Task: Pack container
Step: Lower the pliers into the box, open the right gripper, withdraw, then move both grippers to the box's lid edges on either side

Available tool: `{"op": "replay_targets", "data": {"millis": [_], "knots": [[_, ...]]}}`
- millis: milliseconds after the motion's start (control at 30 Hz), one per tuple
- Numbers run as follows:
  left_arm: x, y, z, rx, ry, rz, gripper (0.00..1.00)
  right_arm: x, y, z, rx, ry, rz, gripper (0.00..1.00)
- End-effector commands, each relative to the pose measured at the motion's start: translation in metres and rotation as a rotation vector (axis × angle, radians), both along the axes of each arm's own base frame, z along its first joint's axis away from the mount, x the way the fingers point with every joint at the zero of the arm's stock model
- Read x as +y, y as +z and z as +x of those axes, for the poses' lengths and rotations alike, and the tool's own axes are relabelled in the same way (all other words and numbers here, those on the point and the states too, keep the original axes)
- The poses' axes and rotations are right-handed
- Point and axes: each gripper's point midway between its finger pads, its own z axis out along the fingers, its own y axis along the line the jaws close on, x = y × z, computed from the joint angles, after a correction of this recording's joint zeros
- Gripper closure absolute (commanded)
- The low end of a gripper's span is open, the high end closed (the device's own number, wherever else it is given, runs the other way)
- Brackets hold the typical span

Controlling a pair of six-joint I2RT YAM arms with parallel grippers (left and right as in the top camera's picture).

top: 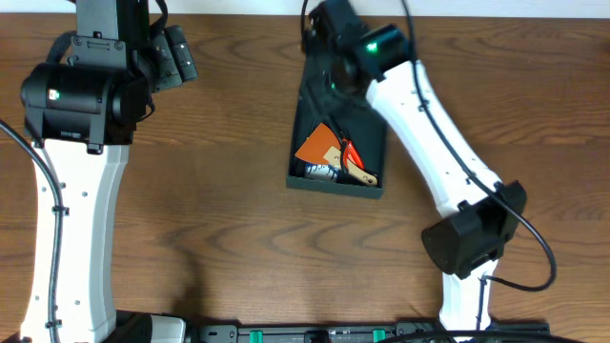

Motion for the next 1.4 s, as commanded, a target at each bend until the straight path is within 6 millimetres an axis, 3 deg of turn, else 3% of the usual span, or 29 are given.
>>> {"op": "replay_targets", "data": {"millis": [0, 100, 267, 333, 467, 633, 667, 700, 733, 767, 833, 967, 1100, 1200, 1367], "knots": [[0.004, 0.004, -0.002, -0.009, 0.014, 0.006, 0.01, -0.021, 0.029, 0.010, -0.048, -0.046, 0.024, 0.14], [0.003, 0.004, -0.001, -0.010, 0.012, 0.002, 0.01, -0.043, 0.032, 0.011, -0.030, -0.090, 0.014, 0.02], [0.003, 0.004, -0.001, -0.011, 0.012, 0.002, 0.02, -0.080, 0.028, 0.014, 0.011, -0.166, -0.003, 0.04], [0.003, 0.005, 0.000, -0.018, 0.012, 0.001, 0.02, -0.095, 0.027, 0.016, 0.025, -0.200, -0.005, 0.18], [-0.003, 0.005, 0.003, -0.026, -0.006, -0.030, 0.02, -0.123, 0.025, 0.018, 0.049, -0.286, -0.002, 0.63], [-0.006, -0.001, 0.006, -0.008, -0.019, -0.040, 0.02, -0.149, 0.024, 0.023, 0.053, -0.341, -0.003, 0.86], [-0.006, -0.001, 0.006, -0.006, -0.019, -0.040, 0.01, -0.152, 0.024, 0.023, 0.053, -0.348, -0.003, 0.95], [-0.006, -0.003, 0.007, -0.002, -0.019, -0.039, 0.18, -0.155, 0.024, 0.024, 0.053, -0.355, -0.002, 0.99], [-0.007, -0.004, 0.008, 0.001, -0.019, -0.040, 0.46, -0.158, 0.024, 0.024, 0.053, -0.362, -0.003, 0.99], [-0.007, -0.007, 0.009, 0.008, -0.019, -0.039, 0.63, -0.161, 0.024, 0.024, 0.053, -0.367, -0.002, 0.99], [-0.007, -0.012, 0.012, 0.022, -0.019, -0.037, 0.79, -0.165, 0.024, 0.025, 0.051, -0.377, -0.002, 0.99], [-0.009, -0.033, 0.021, 0.069, 0.028, -0.072, 0.94, -0.180, 0.025, 0.029, 0.031, -0.411, -0.042, 0.99], [-0.018, -0.054, 0.034, 0.109, 0.041, -0.093, 0.94, -0.185, 0.025, 0.028, 0.029, -0.422, -0.062, 0.99], [-0.034, -0.075, 0.057, 0.151, -0.120, -0.034, 0.94, -0.190, 0.027, 0.032, 0.005, -0.435, -0.083, 0.99], [-0.092, -0.134, 0.078, 0.279, -0.492, -0.164, 0.94, -0.189, 0.028, 0.038, 0.013, -0.467, 0.022, 0.99]]}}
